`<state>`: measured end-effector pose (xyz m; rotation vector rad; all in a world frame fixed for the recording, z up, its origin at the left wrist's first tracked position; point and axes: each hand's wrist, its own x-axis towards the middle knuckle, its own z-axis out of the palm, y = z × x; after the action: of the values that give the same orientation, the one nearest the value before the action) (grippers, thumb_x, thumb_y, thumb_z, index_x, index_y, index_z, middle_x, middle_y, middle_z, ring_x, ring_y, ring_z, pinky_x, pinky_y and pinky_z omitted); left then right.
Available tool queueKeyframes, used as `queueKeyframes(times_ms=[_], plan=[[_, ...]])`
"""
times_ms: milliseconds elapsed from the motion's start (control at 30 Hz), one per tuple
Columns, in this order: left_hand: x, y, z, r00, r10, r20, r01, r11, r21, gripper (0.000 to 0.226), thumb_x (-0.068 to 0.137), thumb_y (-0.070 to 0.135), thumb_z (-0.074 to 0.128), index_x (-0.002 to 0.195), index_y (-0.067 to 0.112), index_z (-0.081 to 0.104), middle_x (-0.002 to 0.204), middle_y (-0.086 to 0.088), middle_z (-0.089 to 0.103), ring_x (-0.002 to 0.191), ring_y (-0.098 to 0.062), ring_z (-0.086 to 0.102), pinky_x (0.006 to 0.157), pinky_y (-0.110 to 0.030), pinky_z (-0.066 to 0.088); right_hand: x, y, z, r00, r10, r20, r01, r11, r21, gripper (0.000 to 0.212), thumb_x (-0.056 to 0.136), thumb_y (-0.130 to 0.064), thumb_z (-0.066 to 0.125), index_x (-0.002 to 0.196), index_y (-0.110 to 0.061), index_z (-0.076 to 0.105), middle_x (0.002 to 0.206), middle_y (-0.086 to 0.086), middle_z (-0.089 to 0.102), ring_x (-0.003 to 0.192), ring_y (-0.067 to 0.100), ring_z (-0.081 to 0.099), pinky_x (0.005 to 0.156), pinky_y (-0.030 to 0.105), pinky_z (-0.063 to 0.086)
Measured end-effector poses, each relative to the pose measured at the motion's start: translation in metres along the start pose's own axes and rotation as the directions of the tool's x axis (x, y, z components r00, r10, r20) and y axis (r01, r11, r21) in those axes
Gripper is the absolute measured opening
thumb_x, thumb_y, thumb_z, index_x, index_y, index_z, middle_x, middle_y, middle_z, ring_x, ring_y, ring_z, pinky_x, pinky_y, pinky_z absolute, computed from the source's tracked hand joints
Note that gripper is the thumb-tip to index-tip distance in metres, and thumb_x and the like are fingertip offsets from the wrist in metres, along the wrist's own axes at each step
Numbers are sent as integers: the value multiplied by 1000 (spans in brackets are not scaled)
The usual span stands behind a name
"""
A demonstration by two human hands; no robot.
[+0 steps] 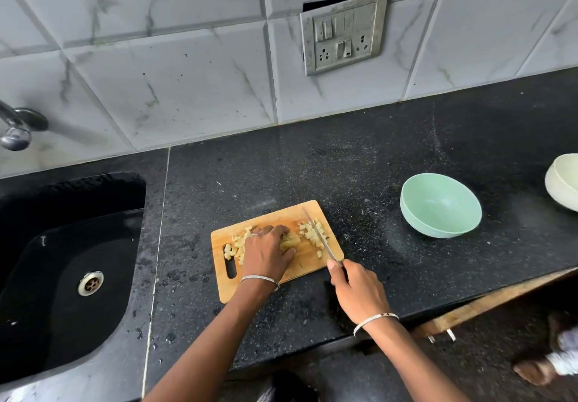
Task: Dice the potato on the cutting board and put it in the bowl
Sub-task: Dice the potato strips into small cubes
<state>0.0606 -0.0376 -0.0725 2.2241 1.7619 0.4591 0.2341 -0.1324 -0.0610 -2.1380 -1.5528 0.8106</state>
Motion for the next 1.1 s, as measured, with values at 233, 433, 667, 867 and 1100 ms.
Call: queueKeyframes(times_ms=[233, 433, 667, 867, 1100], plan=[[-2, 8, 0, 994, 41, -98, -41, 999, -6, 31, 79, 37, 70, 109, 30, 67, 114, 4, 63, 103, -23, 54, 84, -39, 45, -7, -2, 7, 999, 6, -38, -6, 1000, -12, 35, 101, -50, 31, 83, -25, 47, 92, 9, 68, 93, 36, 61, 70, 40, 42], [10, 35, 4, 997, 48, -54, -39, 989, 146, 21, 85, 37, 61, 103, 32, 71, 121, 4, 52, 111, -23, 45, 85, -41, 35, -2, 9, 3, 992, 12, -126, -4, 998, 65, 43, 98, -54, 32, 85, -20, 55, 85, 2, 70, 87, 33, 63, 71, 40, 43], [24, 36, 8, 999, 43, -16, -40, 988, 149, 15, 85, 33, 60, 94, 28, 71, 121, 5, 48, 113, -21, 41, 85, -38, 32, -6, 22, 9, 994, 25, -109, -16, 997, 82, 47, 96, -60, 29, 84, -21, 55, 85, -1, 71, 88, 30, 65, 75, 42, 47], [30, 37, 3, 998, 37, -48, -34, 998, 62, 14, 88, 34, 58, 97, 28, 67, 114, 7, 56, 106, -19, 44, 82, -38, 29, -3, 22, 6, 992, 16, -126, -6, 997, 77, 44, 97, -57, 31, 86, -22, 55, 87, -2, 72, 89, 30, 64, 75, 41, 47], [28, 36, -5, 999, -47, -24, 38, 960, -279, 10, 83, 25, 65, 90, 31, 65, 81, 17, 64, 86, -5, 58, 81, -34, 32, -5, 18, 6, 994, -20, -109, 29, 996, 83, 41, 98, -55, 33, 84, -23, 54, 85, -3, 71, 87, 27, 65, 72, 38, 45]])
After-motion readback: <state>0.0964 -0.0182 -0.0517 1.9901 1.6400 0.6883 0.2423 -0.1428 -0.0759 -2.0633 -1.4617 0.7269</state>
